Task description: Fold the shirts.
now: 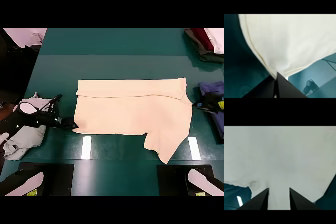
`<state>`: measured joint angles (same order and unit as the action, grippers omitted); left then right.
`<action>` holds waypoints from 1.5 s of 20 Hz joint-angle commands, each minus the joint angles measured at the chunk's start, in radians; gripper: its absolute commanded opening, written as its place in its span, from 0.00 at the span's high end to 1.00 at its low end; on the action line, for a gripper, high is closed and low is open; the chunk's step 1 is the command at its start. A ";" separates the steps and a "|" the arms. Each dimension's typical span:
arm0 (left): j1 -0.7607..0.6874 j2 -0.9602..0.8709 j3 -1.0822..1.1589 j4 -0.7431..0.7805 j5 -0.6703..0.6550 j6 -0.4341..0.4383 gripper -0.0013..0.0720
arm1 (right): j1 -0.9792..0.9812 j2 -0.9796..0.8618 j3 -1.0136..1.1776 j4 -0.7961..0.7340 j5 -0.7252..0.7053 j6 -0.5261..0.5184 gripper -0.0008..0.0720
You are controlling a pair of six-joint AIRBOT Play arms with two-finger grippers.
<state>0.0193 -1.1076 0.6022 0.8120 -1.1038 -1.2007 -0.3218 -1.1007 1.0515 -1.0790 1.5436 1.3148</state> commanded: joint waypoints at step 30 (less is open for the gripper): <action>-0.005 0.183 0.108 0.277 -0.282 -0.034 0.95 | 0.066 0.395 -0.429 -0.384 0.086 0.054 0.97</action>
<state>0.0143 -0.9947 0.7158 0.9901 -1.3155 -1.2160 -0.2569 -0.8181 0.6067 -1.3788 1.5532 1.3693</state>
